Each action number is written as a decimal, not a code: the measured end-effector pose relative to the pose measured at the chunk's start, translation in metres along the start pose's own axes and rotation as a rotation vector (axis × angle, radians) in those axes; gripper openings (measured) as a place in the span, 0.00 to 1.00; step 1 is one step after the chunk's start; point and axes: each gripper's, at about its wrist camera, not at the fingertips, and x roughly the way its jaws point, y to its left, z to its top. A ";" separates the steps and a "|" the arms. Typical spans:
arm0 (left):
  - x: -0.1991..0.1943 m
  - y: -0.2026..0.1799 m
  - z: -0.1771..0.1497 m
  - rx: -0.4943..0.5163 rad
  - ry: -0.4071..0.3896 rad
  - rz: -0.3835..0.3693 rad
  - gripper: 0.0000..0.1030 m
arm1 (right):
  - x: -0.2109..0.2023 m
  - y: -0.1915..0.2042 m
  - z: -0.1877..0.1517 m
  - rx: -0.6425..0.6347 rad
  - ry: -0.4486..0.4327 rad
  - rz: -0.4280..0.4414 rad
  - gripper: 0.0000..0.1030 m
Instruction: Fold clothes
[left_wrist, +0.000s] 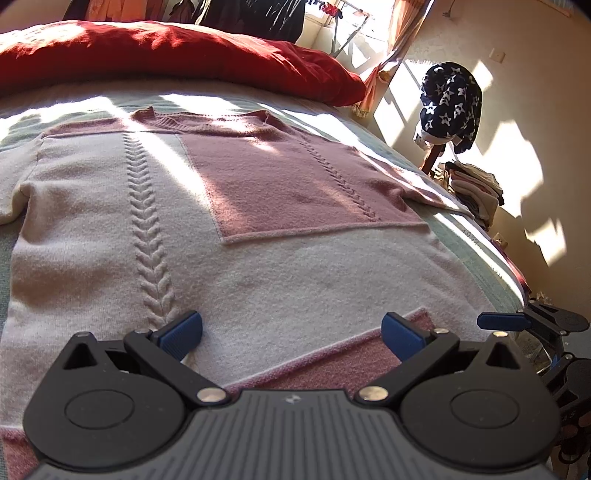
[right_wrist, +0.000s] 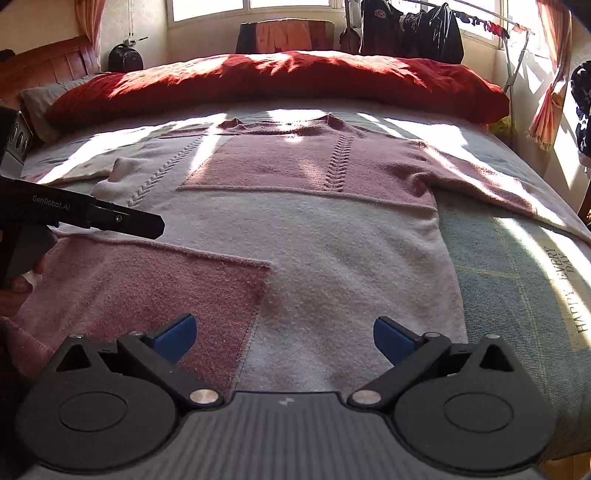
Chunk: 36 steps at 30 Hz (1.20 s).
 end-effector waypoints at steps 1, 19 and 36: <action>0.000 0.000 0.000 0.001 0.000 0.000 0.99 | 0.003 0.004 0.001 -0.003 0.010 0.010 1.00; -0.019 -0.007 0.003 -0.001 -0.031 -0.003 0.99 | -0.005 0.003 -0.013 0.101 0.024 -0.008 1.00; 0.000 -0.007 -0.004 0.015 -0.011 0.045 0.99 | -0.012 0.003 -0.033 0.089 0.016 -0.005 1.00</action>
